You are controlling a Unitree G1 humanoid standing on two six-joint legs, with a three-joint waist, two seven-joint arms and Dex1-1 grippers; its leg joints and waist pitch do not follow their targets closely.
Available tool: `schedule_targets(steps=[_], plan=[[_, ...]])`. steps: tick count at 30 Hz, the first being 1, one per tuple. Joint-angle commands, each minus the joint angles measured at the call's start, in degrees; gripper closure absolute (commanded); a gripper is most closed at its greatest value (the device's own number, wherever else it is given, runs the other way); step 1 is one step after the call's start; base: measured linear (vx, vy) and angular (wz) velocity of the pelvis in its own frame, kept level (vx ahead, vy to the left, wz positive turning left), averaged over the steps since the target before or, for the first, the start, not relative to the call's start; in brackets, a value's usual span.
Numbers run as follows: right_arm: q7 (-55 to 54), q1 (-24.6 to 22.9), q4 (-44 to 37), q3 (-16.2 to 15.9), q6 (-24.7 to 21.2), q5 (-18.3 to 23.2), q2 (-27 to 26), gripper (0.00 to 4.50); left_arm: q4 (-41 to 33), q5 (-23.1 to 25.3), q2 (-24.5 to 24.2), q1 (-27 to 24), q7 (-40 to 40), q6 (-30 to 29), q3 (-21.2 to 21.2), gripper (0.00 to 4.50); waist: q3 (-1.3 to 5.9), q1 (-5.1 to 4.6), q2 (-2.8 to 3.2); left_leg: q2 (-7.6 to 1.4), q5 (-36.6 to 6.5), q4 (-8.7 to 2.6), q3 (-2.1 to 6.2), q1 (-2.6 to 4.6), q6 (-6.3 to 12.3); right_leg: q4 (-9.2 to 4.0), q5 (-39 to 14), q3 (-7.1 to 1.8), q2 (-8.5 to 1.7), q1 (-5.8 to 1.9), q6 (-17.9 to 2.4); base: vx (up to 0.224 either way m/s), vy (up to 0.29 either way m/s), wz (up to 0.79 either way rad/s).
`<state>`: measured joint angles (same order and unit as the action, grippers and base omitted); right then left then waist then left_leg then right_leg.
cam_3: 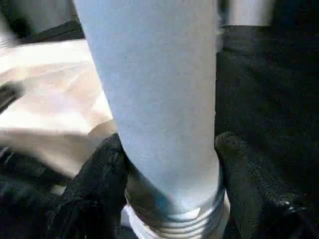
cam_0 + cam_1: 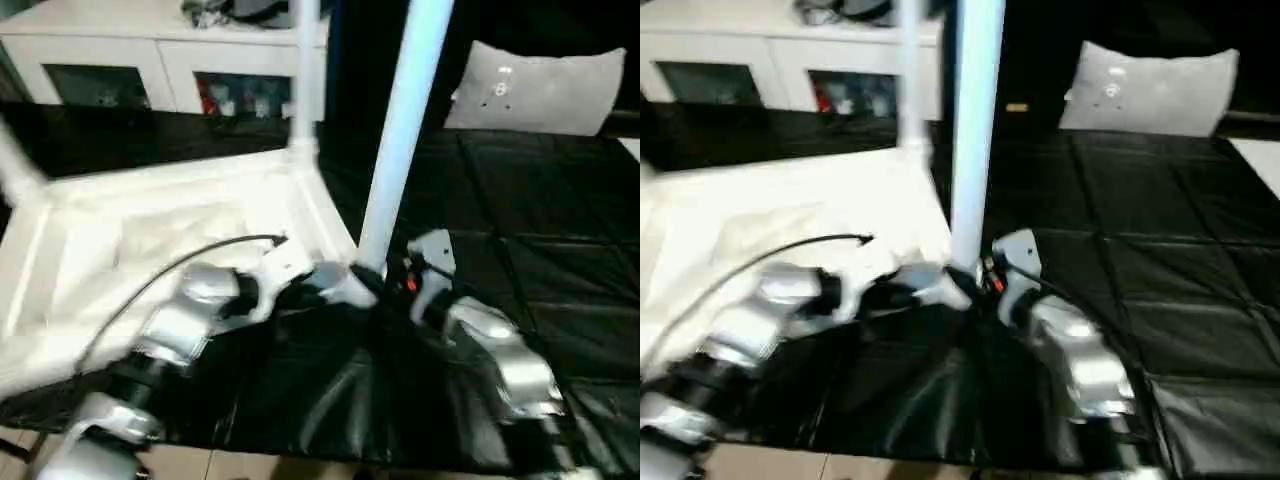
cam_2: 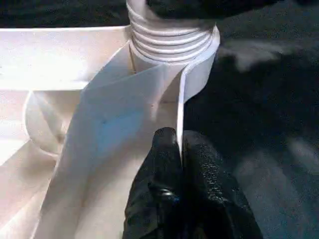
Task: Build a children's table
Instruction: Rotate leg to tighten
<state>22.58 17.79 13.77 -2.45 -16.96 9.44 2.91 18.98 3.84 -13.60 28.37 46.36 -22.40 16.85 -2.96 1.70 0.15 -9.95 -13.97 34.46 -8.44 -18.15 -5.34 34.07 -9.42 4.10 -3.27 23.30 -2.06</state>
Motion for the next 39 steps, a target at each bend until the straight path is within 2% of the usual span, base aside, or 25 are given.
schedule_targets(steps=[1, 5, 6, 7, 9, 13, 14, 15, 16, 18, 20, 21, 24, 26, 28, 29, 30, 31, 33, 34, 37, 39], plan=[[-2.5, 0.98, 5.01, -7.43, -3.61, -3.34, -3.7, 2.07, -4.06, 0.09, 6.19, 2.74, -8.78, -2.51, -0.27, 4.5, 2.63, 0.02, 0.09, -1.77, -7.17, -4.4, 0.37, -1.48, 1.67, -5.6, -27.96, -2.48, -4.36, -3.26, -5.44, 0.0, 0.0, 0.0], [-3.89, 1.43, 5.35, -7.16, -3.13, -3.96, -4.55, 2.07, -4.72, 0.95, 7.47, 3.07, -9.73, -3.09, 0.66, 4.5, 2.9, 0.15, -0.06, -1.7, -6.25, -4.32, 0.3, -1.56, 3.19, -5.49, -25.01, -2.76, -4.32, -3.29, -5.21, 0.0, 0.0, 0.0], [-4.35, 1.29, 5.33, -6.41, -2.62, -3.54, -4.75, 2.07, -4.98, 1.4, 7.26, 3.04, -9.31, -3.04, 1.37, 4.5, 3.0, 0.2, -0.03, -1.77, -5.69, -4.36, 0.36, -1.64, 3.58, -5.22, -23.36, -2.78, -4.34, -3.42, -5.68, 0.0, 0.0, 0.0], [-4.12, 0.8, 5.05, -5.12, -1.72, -2.75, -4.66, 1.83, -5.3, 1.9, 6.71, 2.84, -8.83, -3.05, 1.94, 4.5, 3.03, 0.27, 0.13, -1.77, -5.24, -4.31, 0.29, -1.52, 3.92, -5.2, -22.15, -2.82, -4.31, -3.29, -6.1, 0.0, 0.0, 0.0], [-2.7, -0.53, 3.91, -3.35, 0.29, -2.03, -3.18, 1.63, -5.74, 2.65, 4.57, 2.18, -6.74, -2.51, 2.6, 4.5, 3.2, 0.35, 0.17, -1.91, -4.66, -4.28, 0.29, -1.6, 4.18, -5.0, -20.31, -2.88, -4.4, -3.47, -6.81, 0.0, 0.0, 0.0], [2.42, -2.69, 1.02, -1.69, 2.41, -0.53, -0.03, 1.42, -6.21, 2.7, 1.11, 1.14, -4.07, -1.68, 2.35, 4.5, 3.34, 0.28, 0.31, -2.09, -4.47, -4.29, 0.38, -1.7, 4.68, -4.52, -16.48, -2.83, -4.37, -3.76, -8.76, 0.0, 0.0, 0.0], [2.81, -2.83, 0.82, -1.61, 2.58, -0.44, 0.25, 1.31, -6.17, 2.62, 0.88, 1.1, -3.84, -1.56, 2.32, 4.5, 3.28, 0.24, 0.25, -2.14, -4.8, -4.33, 0.35, -1.7, 4.8, -4.53, -16.45, -2.87, -4.34, -3.79, -8.97, 0.0, 0.0, 0.0], [3.87, -3.2, 0.25, -1.39, 3.08, -0.19, 1.06, 1.19, -6.03, 2.35, 0.19, 1.0, -3.14, -1.24, 2.24, 4.5, 3.31, 0.17, -0.17, -2.17, -4.82, -4.3, 0.32, -1.75, 4.9, -4.56, -16.56, -2.88, -4.41, -3.85, -9.09, 0.0, 0.0, 0.0], [7.15, -3.94, -1.13, -1.24, 4.11, 0.55, 3.53, 1.11, -5.2, 1.84, -1.27, 0.98, -1.67, 0.33, 1.93, 4.5, 3.24, 0.37, 0.09, -2.15, -4.93, -4.27, 0.32, -1.73, 5.11, -4.65, -17.22, -2.88, -4.49, -3.83, -9.39, 0.0, 0.0, 0.0], [11.65, -4.66, -2.35, -1.42, 5.14, 1.6, 6.51, 0.88, -3.99, 1.29, -3.18, 1.1, 1.19, 3.15, 2.07, 4.5, 3.44, 0.43, -0.01, -2.12, -4.36, -4.11, 0.28, -1.89, 5.48, -4.51, -16.68, -2.91, -4.52, -3.91, -9.47, 0.0, 0.0, 0.0], [15.9, -5.03, -3.06, -1.62, 6.15, 2.32, 9.58, 0.79, -2.74, 1.06, -5.31, 1.35, 4.49, 5.71, 2.77, 4.5, 3.74, 0.56, -0.06, -2.17, -2.22, -3.91, 0.4, -2.19, 6.25, -4.05, -13.51, -2.88, -4.47, -4.01, -9.99, 0.0, 0.0, 0.0], [17.27, -4.98, -3.2, -1.49, 6.22, 2.64, 10.63, 0.7, -2.13, 0.74, -6.1, 1.49, 6.32, 7.76, 3.06, 4.5, 3.69, 0.68, -0.13, -2.13, -1.49, -3.77, 0.3, -2.13, 7.07, -4.03, -12.36, -2.85, -4.4, -3.77, -10.08, 0.0, 0.0, 0.0], [22.38, -4.17, -2.97, -1.28, 6.64, 3.84, 13.83, 0.5, 0.68, 0.63, -9.24, 2.48, 12.9, 13.78, 4.88, 4.5, 3.49, 0.85, -0.38, -2.09, -2.67, -3.83, 0.13, -2.04, 7.24, -4.23, -15.24, -2.82, -4.5, -3.59, -9.62, 0.0, 0.0, 0.0], [27.84, -2.99, -3.03, -1.83, 7.02, 4.72, 16.67, 0.22, 2.08, -1.56, -10.88, 3.51, 19.2, 15.91, 4.93, 4.5, 3.48, 1.16, -0.26, -2.22, -2.94, -3.86, 0.11, -1.89, 7.24, -4.35, -16.65, -2.83, -4.55, -3.45, -9.25, 0.0, 0.0, 0.0], [30.45, -2.05, -2.78, -2.23, 7.25, 4.84, 18.09, 0.09, 2.82, -2.15, -12.02, 4.33, 22.53, 17.47, 5.45, 4.5, 3.55, 1.54, -0.44, -2.38, -2.11, -3.86, 0.11, -1.85, 7.23, -4.07, -15.39, -2.9, -4.61, -3.45, -9.7, 0.0, 0.0, 0.0], [31.21, -1.72, -2.7, -2.47, 7.38, 4.75, 18.51, 0.04, 3.06, -2.39, -12.3, 4.55, 23.47, 17.55, 5.51, 4.5, 3.54, 1.8, -0.29, -2.55, -1.9, -3.89, 0.09, -1.63, 7.06, -3.9, -14.63, -2.92, -4.64, -3.29, -10.13, 0.0, 0.0, 0.0], [33.0, -0.76, -2.26, -3.65, 8.13, 4.07, 19.59, 0.04, 4.21, -2.56, -13.13, 5.36, 25.53, 18.97, 5.84, 4.5, 3.54, 1.93, -0.17, -2.47, -1.92, -3.87, 0.06, -1.56, 6.89, -3.91, -14.46, -2.83, -4.58, -3.23, -10.43, 0.0, 0.0, 0.0], [34.09, -0.15, -1.89, -4.91, 9.31, 2.99, 20.36, 0.04, 4.62, -2.81, -13.55, 5.82, 26.91, 19.4, 6.02, 4.5, 3.6, 2.04, -0.39, -2.54, -1.9, -3.88, 0.0, -1.55, 6.51, -3.74, -14.28, -2.91, -4.73, -3.38, -10.48, 0.0, 0.0, 0.0], [34.73, 0.15, -1.67, -5.66, 10.05, 2.5, 20.87, 0.04, 5.03, -3.01, -13.72, 6.08, 27.79, 19.86, 6.09, 4.5, 3.62, 2.1, -0.35, -2.49, -1.4, -3.86, 0.0, -1.67, 6.06, -3.63, -13.88, -2.9, -4.77, -3.5, -10.66, 0.0, 0.0, 0.0], [35.86, 0.5, -1.45, -6.74, 10.43, 2.1, 21.17, 0.04, 5.54, -2.96, -13.93, 6.47, 28.73, 20.82, 6.35, 4.5, 3.69, 2.17, -0.52, -2.57, -1.07, -3.83, -0.02, -1.68, 6.07, -3.5, -13.05, -2.98, -4.85, -3.55, -10.91, 0.0, 0.0, 0.0], [39.41, 1.24, -0.75, -9.27, 11.73, 1.23, 21.15, 0.04, 7.63, -3.07, -14.12, 7.62, 31.41, 23.67, 6.81, 4.5, 3.86, 2.48, -0.46, -2.49, 0.43, -3.63, -0.01, -1.84, 6.65, -3.09, -9.65, -2.92, -4.87, -3.68, -12.01, 0.0, 0.0, 0.0], [40.03, 1.27, -0.67, -9.76, 11.99, 1.1, 21.08, 0.04, 7.71, -3.11, -14.06, 7.71, 31.7, 23.79, 6.87, 4.5, 3.83, 2.62, -0.64, -2.62, 0.48, -3.67, -0.04, -1.84, 6.7, -2.99, -9.46, -2.91, -4.87, -3.68, -12.22, 0.0, 0.0, 0.0]])
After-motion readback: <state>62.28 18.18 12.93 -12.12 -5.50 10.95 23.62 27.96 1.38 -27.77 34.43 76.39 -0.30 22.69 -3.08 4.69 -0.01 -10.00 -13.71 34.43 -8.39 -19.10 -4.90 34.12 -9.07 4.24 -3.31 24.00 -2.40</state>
